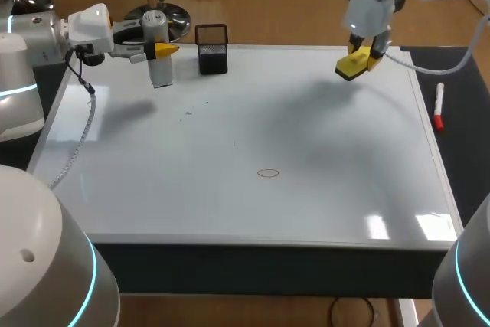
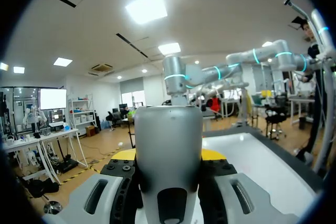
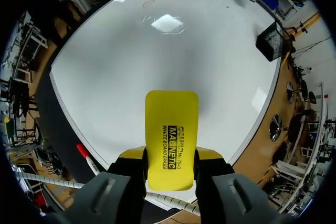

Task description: Pick up the inspection probe, press it on each red-marked spot on the whiteboard one by one, put down the probe, pick up the eraser, and wipe off all the red marks.

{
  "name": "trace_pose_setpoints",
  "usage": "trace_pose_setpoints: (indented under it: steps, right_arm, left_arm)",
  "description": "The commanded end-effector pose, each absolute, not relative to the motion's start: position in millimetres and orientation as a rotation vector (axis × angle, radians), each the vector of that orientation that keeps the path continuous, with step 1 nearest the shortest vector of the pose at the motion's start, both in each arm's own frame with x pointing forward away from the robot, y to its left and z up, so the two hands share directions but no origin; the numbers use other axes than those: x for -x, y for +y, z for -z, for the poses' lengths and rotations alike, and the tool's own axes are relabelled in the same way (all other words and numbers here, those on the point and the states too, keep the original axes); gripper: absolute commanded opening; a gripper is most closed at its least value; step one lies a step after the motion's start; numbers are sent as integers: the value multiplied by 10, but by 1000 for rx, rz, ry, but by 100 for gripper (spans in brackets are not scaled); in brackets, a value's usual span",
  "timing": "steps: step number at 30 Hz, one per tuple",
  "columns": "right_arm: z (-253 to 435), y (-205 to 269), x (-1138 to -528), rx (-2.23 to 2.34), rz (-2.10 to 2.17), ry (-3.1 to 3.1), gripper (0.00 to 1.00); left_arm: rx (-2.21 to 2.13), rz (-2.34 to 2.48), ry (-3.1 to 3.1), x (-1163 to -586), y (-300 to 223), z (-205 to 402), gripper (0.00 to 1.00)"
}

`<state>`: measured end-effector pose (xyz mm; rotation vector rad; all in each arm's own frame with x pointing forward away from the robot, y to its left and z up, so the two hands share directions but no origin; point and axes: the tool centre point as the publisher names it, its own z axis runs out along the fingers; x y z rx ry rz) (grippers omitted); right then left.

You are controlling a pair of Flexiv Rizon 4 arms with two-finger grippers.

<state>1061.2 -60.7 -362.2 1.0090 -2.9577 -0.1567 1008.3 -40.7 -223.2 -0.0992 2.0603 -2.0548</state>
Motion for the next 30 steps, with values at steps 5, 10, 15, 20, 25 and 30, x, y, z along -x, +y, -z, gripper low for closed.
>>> trace_pose_setpoints:
  steps: [5,10,15,20,25,30]
  right_arm:
    - [3596,-680,-10663,-981,151,-2983,0]
    - [3596,-680,-10663,-981,151,-2983,0]
    - [3596,-680,-10663,-981,151,-2983,0]
    - [3596,-680,-10663,-981,151,-2983,0]
    - [3596,-680,-10663,-981,151,-2983,0]
    - [3596,-680,-10663,-981,151,-2983,0]
  left_arm:
    - [100,2052,2061,-10075,-405,2216,0]
    - [100,2052,2061,-10075,-405,2216,0]
    - [100,2052,2061,-10075,-405,2216,0]
    - [100,2052,2061,-10075,-405,2216,0]
    - [100,2052,2061,-10075,-405,2216,0]
    - [63,2065,2065,-9946,-484,2200,0]
